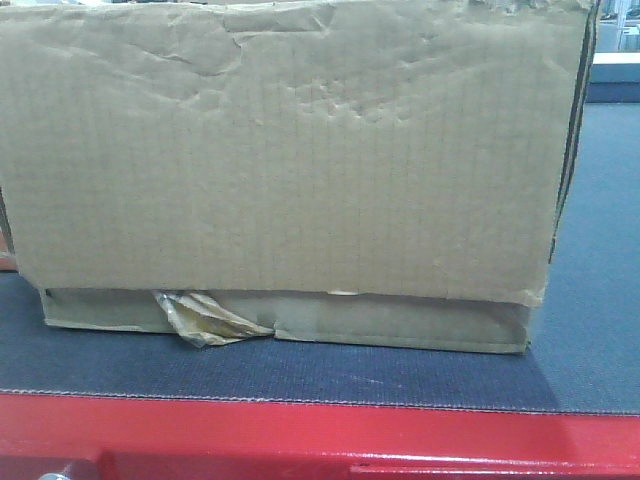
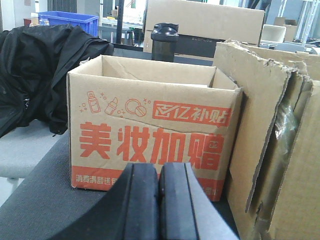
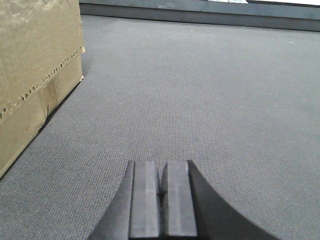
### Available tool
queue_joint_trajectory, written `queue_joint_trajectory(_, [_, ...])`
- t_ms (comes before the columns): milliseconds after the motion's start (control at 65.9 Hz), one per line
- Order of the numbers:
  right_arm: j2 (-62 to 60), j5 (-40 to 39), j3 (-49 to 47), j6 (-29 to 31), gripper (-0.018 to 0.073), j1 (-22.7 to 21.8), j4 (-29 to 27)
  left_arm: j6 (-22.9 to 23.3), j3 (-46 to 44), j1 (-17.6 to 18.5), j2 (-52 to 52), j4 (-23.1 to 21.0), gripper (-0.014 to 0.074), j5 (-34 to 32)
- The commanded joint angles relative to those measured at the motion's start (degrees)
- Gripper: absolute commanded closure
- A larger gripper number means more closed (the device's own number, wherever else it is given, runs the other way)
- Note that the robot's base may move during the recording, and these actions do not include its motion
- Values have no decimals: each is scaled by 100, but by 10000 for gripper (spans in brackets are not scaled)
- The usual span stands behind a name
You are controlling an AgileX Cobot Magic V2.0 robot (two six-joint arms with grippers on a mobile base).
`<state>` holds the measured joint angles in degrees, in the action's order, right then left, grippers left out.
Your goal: Stack two boxes on right shelf middle
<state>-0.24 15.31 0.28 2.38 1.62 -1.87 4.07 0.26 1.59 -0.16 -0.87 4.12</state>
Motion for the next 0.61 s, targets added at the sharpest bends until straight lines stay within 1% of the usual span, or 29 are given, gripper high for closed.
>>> queue_joint_trajectory(0, [24,-80,-28,13,722,17,-10,-34,-26,-26,16,-25,697,-86])
queue_joint_trajectory(364, [24,-80,-28,13,722,17,-10,-34,-26,-27,16,-25,697,-86])
queue_joint_trajectory(531, [24,-80,-28,13,722,17,-10,-34,-26,-27,16,-25,697,-374])
queue_joint_trajectory(591, [24,-80,-28,13,722,17,-10,-34,-26,-27,16,-25,697,-595])
